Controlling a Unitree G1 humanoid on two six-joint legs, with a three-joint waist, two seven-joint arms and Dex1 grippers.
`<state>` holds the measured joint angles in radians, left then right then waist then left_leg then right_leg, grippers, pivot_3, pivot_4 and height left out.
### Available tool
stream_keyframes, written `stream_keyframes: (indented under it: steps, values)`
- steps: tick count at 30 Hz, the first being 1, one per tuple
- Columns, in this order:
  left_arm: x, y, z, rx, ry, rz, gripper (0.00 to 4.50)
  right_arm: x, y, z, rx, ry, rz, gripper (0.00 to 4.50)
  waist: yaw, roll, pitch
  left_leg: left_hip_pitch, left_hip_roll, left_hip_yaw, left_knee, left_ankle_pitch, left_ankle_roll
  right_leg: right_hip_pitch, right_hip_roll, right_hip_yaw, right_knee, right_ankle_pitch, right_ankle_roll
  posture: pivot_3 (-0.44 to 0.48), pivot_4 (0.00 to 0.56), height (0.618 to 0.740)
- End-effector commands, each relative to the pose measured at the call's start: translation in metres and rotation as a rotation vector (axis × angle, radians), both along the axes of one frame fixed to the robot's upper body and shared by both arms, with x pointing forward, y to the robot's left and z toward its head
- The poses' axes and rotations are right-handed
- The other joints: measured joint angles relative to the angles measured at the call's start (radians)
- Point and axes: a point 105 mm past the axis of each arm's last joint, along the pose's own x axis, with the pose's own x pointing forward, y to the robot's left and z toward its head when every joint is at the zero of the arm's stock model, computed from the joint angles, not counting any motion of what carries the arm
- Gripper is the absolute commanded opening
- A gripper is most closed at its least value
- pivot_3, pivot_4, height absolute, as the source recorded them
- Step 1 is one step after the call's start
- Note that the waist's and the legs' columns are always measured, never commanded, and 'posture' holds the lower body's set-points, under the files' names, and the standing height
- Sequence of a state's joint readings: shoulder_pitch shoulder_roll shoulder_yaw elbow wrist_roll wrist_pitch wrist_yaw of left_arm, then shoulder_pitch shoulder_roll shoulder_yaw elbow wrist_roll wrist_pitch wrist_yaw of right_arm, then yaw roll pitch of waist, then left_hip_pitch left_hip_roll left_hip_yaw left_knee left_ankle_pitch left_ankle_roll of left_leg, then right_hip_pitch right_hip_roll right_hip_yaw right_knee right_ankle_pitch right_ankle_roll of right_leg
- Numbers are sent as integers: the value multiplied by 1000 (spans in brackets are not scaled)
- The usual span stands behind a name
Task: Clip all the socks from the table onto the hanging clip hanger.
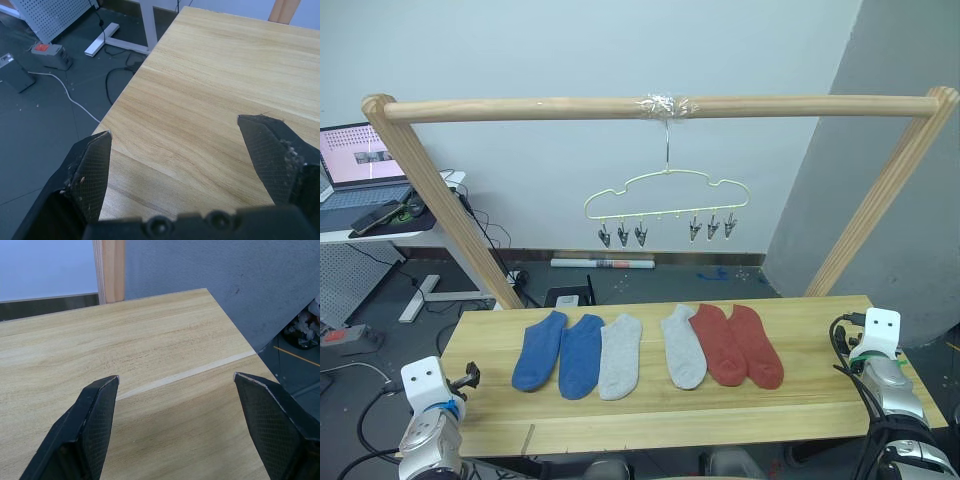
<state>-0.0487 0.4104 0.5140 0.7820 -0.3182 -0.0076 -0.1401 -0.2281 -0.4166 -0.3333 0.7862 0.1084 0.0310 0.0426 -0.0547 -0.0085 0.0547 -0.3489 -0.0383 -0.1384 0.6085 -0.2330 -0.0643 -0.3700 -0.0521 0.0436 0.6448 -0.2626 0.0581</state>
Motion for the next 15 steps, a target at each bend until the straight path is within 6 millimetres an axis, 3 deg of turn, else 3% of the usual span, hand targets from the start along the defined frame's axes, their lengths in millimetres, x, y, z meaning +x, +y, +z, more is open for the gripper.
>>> stream_keyframes:
  steps: [1,15]
  values:
    - [6,7,16,24,-59,6,4448,7,-4,16,-24,-58,3,3820,0,0,0,0,0,0,0,0,0,0,0,0,0,0,0,-3,0,740]
    - [-1,16,26,41,-95,12,4448,5,5,13,-17,-50,23,3820,5,-1,0,0,0,0,0,0,0,0,0,0,0,0,0,8,0,740]
